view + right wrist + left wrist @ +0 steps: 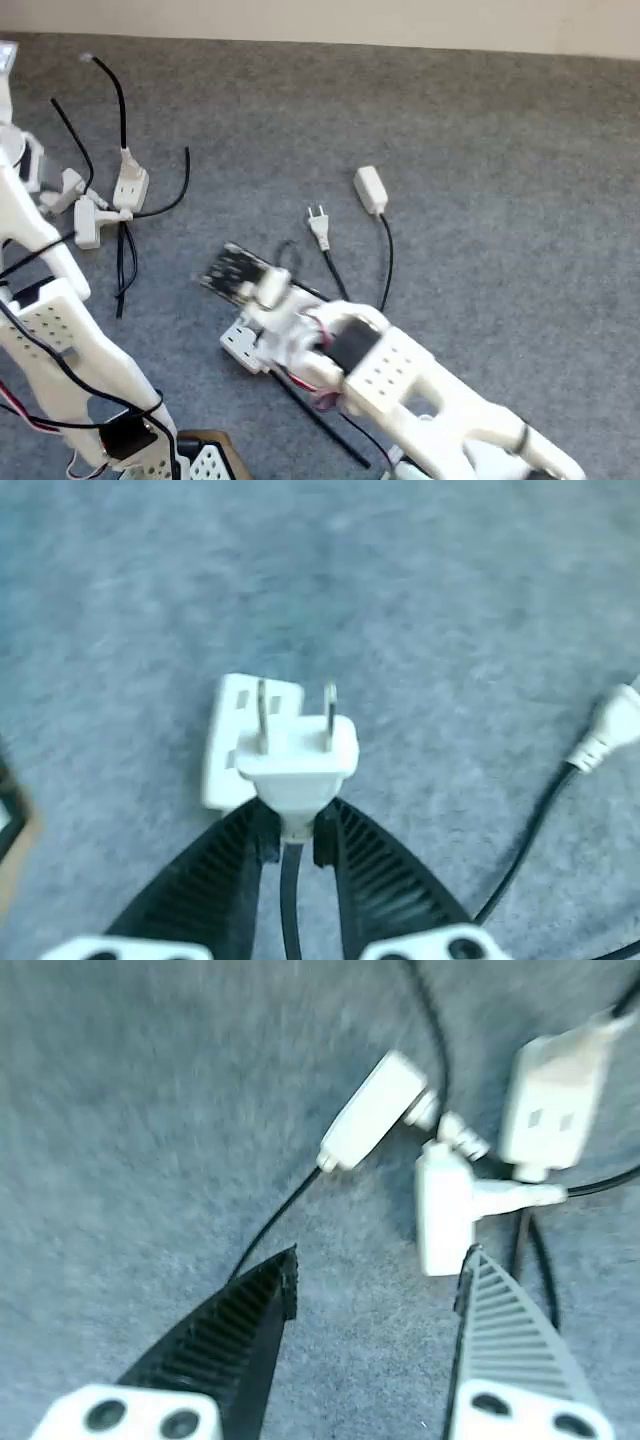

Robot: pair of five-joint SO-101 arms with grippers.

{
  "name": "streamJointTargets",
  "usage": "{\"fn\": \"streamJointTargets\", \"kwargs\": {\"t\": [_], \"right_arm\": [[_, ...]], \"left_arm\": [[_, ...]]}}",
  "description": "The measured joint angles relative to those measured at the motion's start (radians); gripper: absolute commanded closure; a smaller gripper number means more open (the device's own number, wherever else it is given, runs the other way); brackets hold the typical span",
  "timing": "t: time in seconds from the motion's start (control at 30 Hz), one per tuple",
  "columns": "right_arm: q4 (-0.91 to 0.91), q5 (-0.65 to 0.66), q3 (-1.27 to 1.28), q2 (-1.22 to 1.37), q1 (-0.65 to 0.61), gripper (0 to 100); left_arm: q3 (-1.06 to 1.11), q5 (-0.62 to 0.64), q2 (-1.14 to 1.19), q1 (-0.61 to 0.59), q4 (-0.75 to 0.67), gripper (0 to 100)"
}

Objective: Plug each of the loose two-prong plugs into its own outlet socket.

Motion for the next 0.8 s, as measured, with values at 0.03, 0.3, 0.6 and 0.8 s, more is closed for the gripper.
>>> {"fn": "streamJointTargets", "kwargs": {"t": [0.03,0.3,0.6,0.8], "right_arm": [[-0.029,-0.002,0.054,-0.049,0.018,99.2],[-0.124,0.017,0.239,-0.267,0.107,99.2],[-0.135,-0.009,0.256,-0.178,0.112,99.2],[-0.141,-0.035,0.253,-0.083,0.11,99.2]], "left_arm": [[0.012,-0.009,-0.031,0.018,0.0,73],[0.354,-0.064,-0.365,0.216,0.003,73],[0.991,-0.066,-0.961,0.39,-0.256,68],[1.672,-0.066,-1.465,0.394,-0.611,64]]}}
